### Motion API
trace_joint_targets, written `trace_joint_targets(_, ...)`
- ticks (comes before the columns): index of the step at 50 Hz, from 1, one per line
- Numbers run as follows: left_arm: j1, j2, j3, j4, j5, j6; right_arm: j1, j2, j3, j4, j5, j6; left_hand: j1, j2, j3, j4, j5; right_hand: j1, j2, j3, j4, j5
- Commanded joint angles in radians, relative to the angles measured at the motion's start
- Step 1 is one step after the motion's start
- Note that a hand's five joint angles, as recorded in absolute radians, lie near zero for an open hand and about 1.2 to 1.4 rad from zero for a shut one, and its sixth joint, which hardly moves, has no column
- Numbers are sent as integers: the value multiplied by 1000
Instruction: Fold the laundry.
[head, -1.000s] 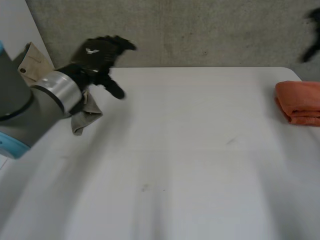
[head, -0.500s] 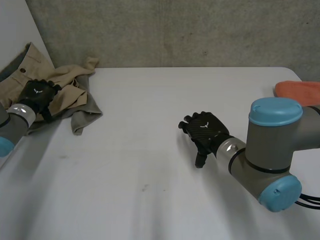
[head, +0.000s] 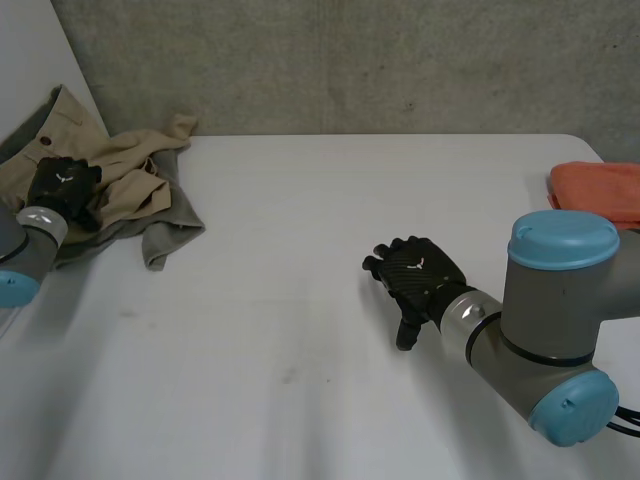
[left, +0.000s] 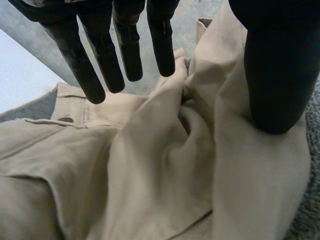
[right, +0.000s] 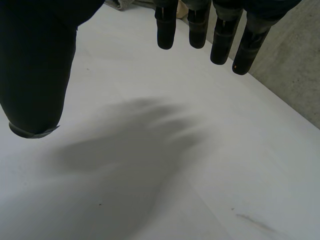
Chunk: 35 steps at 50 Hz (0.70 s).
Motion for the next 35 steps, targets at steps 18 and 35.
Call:
trace_joint_targets(18, -261, 478, -283, 2, -64, -416, -52, -44, -54, 5, 18, 3, 916, 916, 915, 910, 916, -29, -47, -42, -62, -69)
trace_joint_targets(35, -830, 460, -308, -15, 28, -840, -213, -113, -101, 10, 35, 20, 118, 118, 117, 112, 118, -29, -47, -42, -62, -69)
